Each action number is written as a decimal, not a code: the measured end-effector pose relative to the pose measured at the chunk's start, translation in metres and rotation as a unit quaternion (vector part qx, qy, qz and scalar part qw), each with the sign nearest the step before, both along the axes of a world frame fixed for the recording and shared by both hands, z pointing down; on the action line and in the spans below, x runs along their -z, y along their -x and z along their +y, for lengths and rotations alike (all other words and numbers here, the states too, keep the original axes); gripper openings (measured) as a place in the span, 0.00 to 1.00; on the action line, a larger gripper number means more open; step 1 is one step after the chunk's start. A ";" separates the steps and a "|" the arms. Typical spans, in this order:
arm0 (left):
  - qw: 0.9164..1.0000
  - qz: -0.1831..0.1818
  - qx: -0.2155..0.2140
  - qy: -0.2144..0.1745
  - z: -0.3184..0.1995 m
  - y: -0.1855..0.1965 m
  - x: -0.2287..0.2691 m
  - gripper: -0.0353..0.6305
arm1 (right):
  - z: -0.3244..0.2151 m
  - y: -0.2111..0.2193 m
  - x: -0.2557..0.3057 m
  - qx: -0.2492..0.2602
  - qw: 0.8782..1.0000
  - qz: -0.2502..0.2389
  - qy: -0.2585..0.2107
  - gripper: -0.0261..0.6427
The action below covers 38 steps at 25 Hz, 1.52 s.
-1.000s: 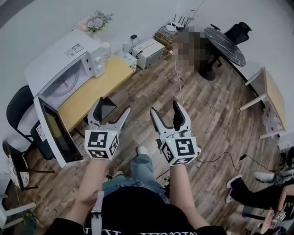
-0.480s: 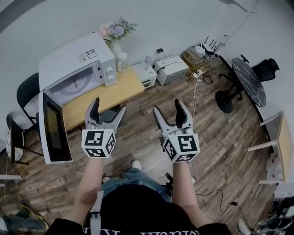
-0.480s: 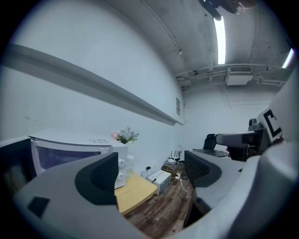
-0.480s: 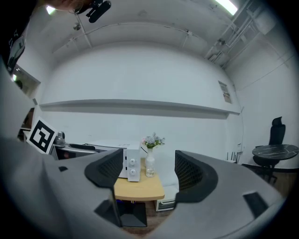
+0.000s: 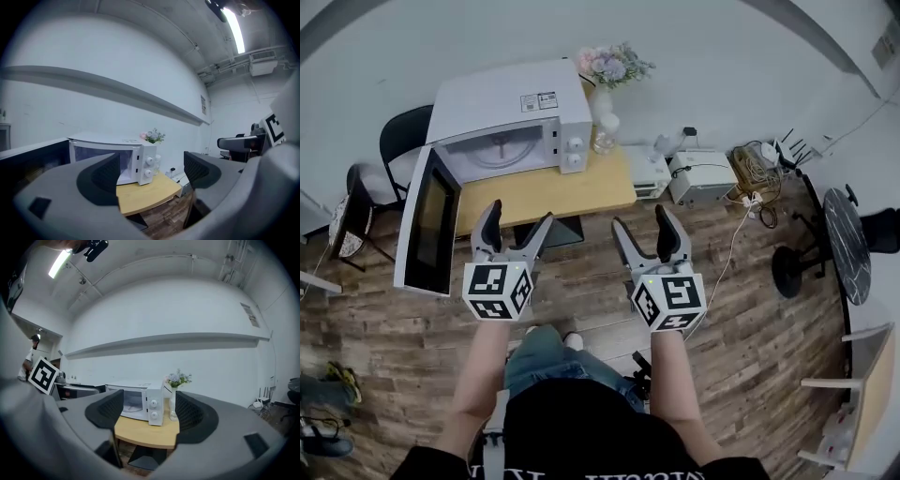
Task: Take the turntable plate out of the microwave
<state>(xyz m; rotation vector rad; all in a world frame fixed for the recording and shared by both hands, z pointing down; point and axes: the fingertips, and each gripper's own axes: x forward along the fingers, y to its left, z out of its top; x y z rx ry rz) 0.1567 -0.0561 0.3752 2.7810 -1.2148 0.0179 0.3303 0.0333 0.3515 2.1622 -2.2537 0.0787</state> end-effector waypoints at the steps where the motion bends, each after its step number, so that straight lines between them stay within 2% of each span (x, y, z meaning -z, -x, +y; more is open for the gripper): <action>1: 1.000 -0.001 0.010 0.000 -0.003 0.006 0.000 0.70 | -0.006 0.005 -0.002 0.010 1.000 -0.002 0.002 0.57; 6: 0.998 -0.003 0.056 0.005 -0.019 0.036 -0.004 0.69 | -0.036 0.028 -0.014 0.055 0.998 -0.015 0.013 0.57; 11: 0.996 -0.001 0.083 0.014 -0.040 0.058 -0.010 0.68 | -0.064 0.053 -0.023 0.088 0.996 -0.016 0.022 0.55; 15: 0.995 0.005 0.096 0.021 -0.066 0.068 -0.012 0.67 | -0.094 0.069 -0.026 0.106 0.994 -0.009 0.029 0.49; 23: 0.993 0.012 0.105 0.046 -0.116 0.083 -0.025 0.65 | -0.159 0.098 -0.025 0.133 0.990 0.005 0.039 0.45; 26: 0.992 0.020 0.103 0.068 -0.135 0.085 -0.038 0.62 | -0.180 0.104 -0.030 0.138 0.989 0.003 0.049 0.45; 31: 0.987 0.048 0.097 0.122 -0.165 0.084 -0.068 0.46 | -0.204 0.113 -0.049 0.142 0.987 0.000 0.075 0.45; 35: 0.979 0.075 0.091 0.167 -0.192 0.085 -0.094 0.43 | -0.221 0.120 -0.065 0.141 0.985 -0.001 0.095 0.45; 38: 0.968 0.108 0.079 0.210 -0.208 0.084 -0.113 0.44 | -0.232 0.124 -0.073 0.137 0.985 -0.004 0.102 0.45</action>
